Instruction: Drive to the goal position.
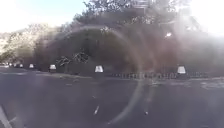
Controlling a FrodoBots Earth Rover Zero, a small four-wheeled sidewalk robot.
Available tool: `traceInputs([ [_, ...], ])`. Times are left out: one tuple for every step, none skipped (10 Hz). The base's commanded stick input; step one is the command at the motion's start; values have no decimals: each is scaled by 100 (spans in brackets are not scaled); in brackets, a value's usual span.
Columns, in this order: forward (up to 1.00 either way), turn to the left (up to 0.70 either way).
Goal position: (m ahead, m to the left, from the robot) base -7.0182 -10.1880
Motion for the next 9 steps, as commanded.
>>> traceInputs([
  [15,-42],
  [56,-35],
  [98,-27],
  [100,-27],
  [100,-27],
  [0,0],
  [0,0],
  [0,0],
  [0,0],
])
